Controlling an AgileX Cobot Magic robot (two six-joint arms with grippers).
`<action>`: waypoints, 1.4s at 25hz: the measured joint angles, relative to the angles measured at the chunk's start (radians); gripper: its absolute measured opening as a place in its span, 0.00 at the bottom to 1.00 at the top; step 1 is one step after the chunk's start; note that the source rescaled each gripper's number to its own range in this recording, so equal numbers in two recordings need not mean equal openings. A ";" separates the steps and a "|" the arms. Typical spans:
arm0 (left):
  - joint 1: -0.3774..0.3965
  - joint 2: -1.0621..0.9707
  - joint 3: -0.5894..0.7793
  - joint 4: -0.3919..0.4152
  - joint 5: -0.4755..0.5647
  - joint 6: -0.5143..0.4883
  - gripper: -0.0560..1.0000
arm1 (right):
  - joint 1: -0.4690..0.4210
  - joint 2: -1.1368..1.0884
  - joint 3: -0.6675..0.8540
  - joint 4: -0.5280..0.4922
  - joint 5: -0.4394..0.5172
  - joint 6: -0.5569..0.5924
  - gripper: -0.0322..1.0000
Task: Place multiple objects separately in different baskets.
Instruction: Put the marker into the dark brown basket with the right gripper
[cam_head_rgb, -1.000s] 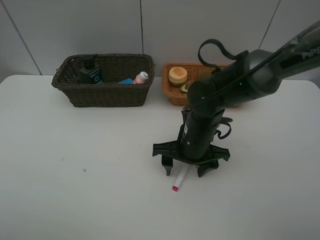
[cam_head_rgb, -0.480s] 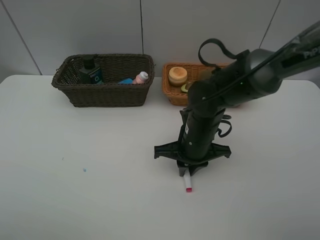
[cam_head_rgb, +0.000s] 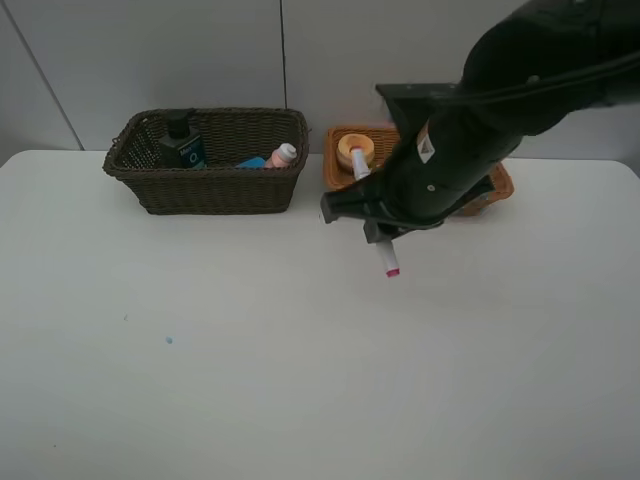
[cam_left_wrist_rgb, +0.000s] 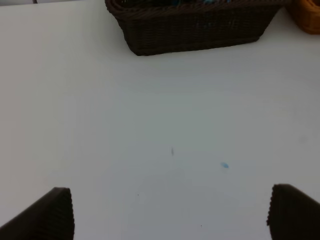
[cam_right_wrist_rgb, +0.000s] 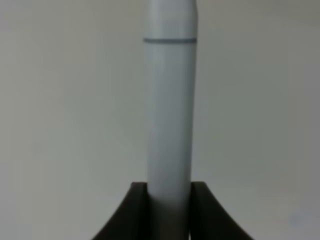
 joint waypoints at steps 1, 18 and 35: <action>0.000 0.000 0.000 0.000 0.000 0.000 0.92 | 0.000 -0.003 -0.012 -0.019 -0.004 0.000 0.04; 0.000 0.000 0.000 0.000 0.000 0.000 0.92 | 0.000 0.573 -0.819 -0.102 -0.071 -0.267 0.04; 0.000 0.000 0.000 0.000 0.000 0.000 0.92 | -0.157 0.796 -1.066 0.084 -0.260 -0.332 0.70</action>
